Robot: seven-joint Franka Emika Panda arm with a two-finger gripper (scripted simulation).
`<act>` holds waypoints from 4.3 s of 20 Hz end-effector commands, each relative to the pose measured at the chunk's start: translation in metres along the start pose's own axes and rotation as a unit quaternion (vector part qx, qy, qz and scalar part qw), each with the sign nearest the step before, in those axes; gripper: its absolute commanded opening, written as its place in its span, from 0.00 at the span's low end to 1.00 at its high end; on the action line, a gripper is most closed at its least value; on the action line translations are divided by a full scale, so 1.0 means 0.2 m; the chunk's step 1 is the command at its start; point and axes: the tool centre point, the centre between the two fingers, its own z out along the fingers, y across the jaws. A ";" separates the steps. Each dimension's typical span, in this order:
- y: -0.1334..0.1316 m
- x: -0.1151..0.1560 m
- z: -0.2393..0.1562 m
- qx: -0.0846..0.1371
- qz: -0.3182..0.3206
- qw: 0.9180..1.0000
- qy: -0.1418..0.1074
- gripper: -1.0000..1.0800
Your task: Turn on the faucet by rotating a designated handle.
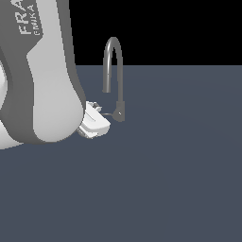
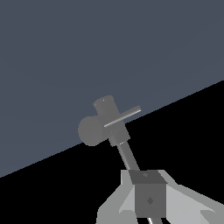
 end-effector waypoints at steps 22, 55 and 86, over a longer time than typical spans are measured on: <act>-0.10 0.33 0.28 -0.178 -0.181 0.967 -0.027 0.00; -0.01 0.18 0.31 -0.208 -0.217 0.953 -0.030 0.00; -0.25 -0.11 0.42 -0.215 -0.216 0.952 -0.027 0.00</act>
